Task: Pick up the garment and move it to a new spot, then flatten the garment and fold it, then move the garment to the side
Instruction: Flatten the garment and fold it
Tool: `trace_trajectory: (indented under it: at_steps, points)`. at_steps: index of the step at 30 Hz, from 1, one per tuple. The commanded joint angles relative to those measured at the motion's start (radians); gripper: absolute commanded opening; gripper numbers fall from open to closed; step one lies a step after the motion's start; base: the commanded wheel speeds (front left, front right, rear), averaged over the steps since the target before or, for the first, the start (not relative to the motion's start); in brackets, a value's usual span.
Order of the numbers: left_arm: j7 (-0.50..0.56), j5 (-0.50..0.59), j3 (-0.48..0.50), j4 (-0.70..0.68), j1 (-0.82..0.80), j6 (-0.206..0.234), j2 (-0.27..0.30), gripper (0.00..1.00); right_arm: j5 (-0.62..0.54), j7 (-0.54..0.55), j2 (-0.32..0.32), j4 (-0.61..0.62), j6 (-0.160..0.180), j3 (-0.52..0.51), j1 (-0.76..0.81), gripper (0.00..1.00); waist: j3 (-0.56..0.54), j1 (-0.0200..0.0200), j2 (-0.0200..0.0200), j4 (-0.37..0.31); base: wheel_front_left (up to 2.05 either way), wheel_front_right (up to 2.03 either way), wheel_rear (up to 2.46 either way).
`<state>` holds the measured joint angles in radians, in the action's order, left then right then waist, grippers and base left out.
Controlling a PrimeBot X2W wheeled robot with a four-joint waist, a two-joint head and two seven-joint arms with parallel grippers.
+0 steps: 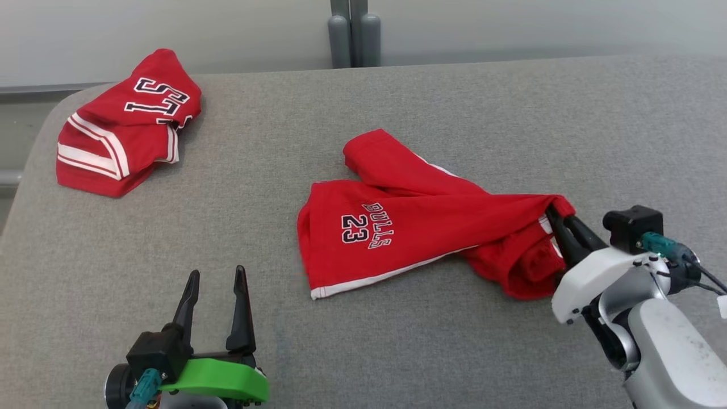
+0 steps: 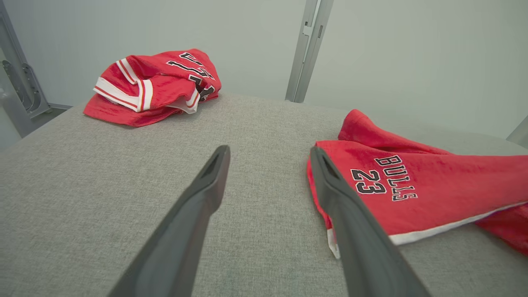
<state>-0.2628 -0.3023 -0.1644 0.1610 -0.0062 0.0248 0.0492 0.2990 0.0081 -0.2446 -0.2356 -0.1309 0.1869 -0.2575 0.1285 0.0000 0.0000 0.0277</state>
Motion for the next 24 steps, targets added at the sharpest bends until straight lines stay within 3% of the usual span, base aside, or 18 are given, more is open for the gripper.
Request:
trace_trajectory:
  at_steps: [1,13,14,15,16,24]
  points:
    - [-0.003,0.003,-0.001,0.0,-0.017,-0.004,0.002,1.0,0.014,0.004,-0.014,-0.037,0.0,-0.007,-0.031,0.0,0.023,0.0,0.0,0.027,0.0,0.0,0.0]
    - [-0.003,0.004,-0.03,0.0,-0.034,-0.002,0.002,1.0,0.135,-0.042,-0.117,-0.354,0.0,0.05,-0.2,0.0,0.063,0.0,0.0,0.054,0.0,0.0,0.0]
    - [-0.003,0.006,-0.032,0.001,-0.035,-0.003,0.002,1.0,0.145,-0.05,-0.119,-0.381,0.0,0.062,-0.211,0.16,0.064,0.0,0.0,0.05,0.0,0.0,0.0]
    - [-0.003,0.006,-0.035,0.002,-0.037,-0.003,0.002,1.0,0.153,-0.059,-0.12,-0.401,0.0,0.071,-0.218,0.42,0.065,0.0,0.0,0.048,0.0,0.0,0.0]
    - [-0.003,0.008,-0.037,0.002,-0.038,-0.003,0.002,1.0,0.162,-0.071,-0.12,-0.421,0.0,0.084,-0.226,1.0,0.064,0.0,0.0,0.043,0.0,0.0,0.0]
    - [-0.003,0.015,-0.035,0.003,-0.016,-0.007,0.002,1.0,0.223,-0.19,-0.125,-0.442,0.0,0.17,-0.187,1.0,0.041,0.0,0.0,-0.016,0.0,0.0,0.0]
